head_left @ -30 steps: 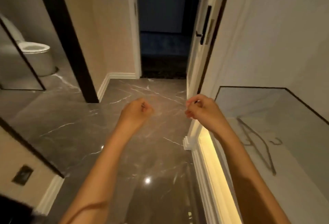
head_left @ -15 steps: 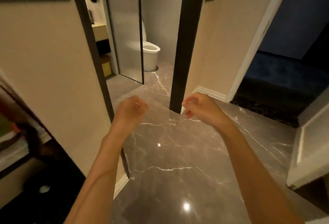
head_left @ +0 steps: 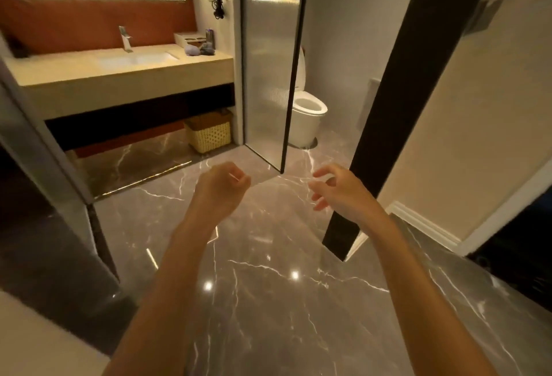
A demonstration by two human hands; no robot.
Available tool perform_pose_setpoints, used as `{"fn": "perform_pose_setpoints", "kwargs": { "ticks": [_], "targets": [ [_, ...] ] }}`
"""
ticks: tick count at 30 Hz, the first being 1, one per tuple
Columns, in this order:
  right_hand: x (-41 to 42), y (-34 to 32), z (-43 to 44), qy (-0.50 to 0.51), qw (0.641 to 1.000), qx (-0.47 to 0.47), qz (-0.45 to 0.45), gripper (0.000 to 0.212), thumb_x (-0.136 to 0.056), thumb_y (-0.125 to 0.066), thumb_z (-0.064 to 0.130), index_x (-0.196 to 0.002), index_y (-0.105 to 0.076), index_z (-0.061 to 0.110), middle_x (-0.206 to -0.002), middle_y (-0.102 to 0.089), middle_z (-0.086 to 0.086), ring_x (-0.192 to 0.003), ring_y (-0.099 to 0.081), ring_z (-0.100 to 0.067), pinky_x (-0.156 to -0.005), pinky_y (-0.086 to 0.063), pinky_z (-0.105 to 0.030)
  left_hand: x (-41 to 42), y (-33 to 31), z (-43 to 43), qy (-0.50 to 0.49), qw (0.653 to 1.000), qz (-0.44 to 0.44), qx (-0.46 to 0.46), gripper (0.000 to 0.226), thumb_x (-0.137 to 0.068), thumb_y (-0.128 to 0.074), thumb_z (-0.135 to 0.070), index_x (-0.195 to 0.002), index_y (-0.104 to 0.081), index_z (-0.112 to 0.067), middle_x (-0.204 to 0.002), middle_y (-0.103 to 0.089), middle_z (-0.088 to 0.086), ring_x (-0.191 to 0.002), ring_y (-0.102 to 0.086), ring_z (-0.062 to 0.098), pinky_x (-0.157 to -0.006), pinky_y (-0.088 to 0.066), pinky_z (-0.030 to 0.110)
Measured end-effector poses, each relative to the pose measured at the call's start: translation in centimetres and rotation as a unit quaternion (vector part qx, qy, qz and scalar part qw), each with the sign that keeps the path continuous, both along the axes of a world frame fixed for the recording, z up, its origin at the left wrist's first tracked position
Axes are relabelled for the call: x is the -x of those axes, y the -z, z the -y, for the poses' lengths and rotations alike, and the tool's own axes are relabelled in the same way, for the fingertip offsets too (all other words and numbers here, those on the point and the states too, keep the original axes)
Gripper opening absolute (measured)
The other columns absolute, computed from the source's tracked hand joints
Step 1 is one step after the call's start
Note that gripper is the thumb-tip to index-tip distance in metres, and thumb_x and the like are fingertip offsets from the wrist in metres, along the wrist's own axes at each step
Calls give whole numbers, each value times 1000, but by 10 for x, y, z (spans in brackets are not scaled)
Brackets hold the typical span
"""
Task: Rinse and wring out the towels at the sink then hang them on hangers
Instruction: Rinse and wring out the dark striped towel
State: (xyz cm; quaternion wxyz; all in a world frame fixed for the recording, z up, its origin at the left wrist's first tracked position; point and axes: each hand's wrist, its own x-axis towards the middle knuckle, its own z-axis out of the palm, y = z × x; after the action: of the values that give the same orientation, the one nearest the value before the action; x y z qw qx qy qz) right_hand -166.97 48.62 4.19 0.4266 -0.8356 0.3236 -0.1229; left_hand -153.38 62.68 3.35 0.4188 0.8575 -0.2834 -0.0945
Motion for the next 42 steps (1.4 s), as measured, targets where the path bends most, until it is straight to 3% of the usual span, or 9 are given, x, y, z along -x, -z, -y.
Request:
{"fn": "perform_pose_setpoints", "kwargs": {
  "ticks": [3,9,13,17,21,24,31,38,42],
  "targets": [
    [-68,4,56,-26,999,-16,-10,27,-94,-52,30,-118,-50,20,-87,-62,2,-74,-64,-9,-66,-49,-19,-57,5,47,-39,999,-14,-5,11,-91,-55,-21,-91,-60,-11,-94,-66,10,-85,-63,24,-81,-48,34],
    [-222,17,165,-67,998,-11,-6,34,-94,-52,27,-125,-44,17,-85,-59,1,-77,-64,-14,-67,-47,-23,-191,32,139,-77,996,-35,0,17,-92,-54,-17,-99,-61,-3,-90,-62,8,-81,-60,20,-69,-43,26],
    [-343,20,236,-80,997,-11,10,31,-93,-55,23,-121,-47,13,-94,-62,-8,-76,-64,-18,-81,-54,-35,-306,43,200,-84,996,-25,25,19,-91,-55,-12,-100,-61,3,-88,-63,13,-77,-62,24,-64,-49,28],
    [-456,6,299,-89,995,-2,38,24,-94,-52,23,-116,-51,12,-92,-63,-6,-74,-63,-16,-63,-46,-18,-414,32,262,-75,997,12,23,19,-91,-55,-13,-99,-61,3,-82,-61,10,-77,-62,24,-75,-53,35],
    [-564,5,360,-106,994,-2,21,23,-95,-52,22,-114,-55,10,-98,-64,-8,-75,-64,-16,-58,-43,-15,-513,30,319,-89,996,10,21,17,-92,-54,-16,-99,-60,-2,-76,-57,0,-71,-58,12,-62,-47,16],
    [-632,11,393,-113,993,-7,32,29,-94,-52,21,-121,-51,10,-85,-60,0,-72,-63,-14,-62,-48,-19,-573,36,346,-105,994,-1,36,14,-92,-54,-15,-99,-60,-4,-74,-55,-5,-67,-55,3,-56,-41,9],
    [-857,27,496,-139,989,-12,39,29,-94,-53,23,-121,-49,15,-79,-53,7,-65,-59,-8,-56,-44,-19,-775,40,447,-169,984,14,56,5,-92,-53,-18,-96,-56,-16,-84,-56,-5,-77,-55,7,-59,-41,12],
    [-1086,7,554,-197,980,-17,36,20,-94,-52,23,-113,-56,17,-99,-59,0,-76,-63,-12,-58,-42,-21,-975,10,506,-228,971,2,77,3,-94,-50,-18,-96,-52,-19,-95,-58,0,-88,-61,16,-72,-50,23],
    [-1194,24,574,-196,980,-15,21,15,-92,-53,25,-105,-59,21,-104,-61,-1,-97,-63,-20,-80,-49,-31,-1088,20,526,-219,975,0,47,5,-93,-51,-19,-97,-53,-18,-97,-58,0,-89,-59,17,-74,-50,26]
  ]
}}
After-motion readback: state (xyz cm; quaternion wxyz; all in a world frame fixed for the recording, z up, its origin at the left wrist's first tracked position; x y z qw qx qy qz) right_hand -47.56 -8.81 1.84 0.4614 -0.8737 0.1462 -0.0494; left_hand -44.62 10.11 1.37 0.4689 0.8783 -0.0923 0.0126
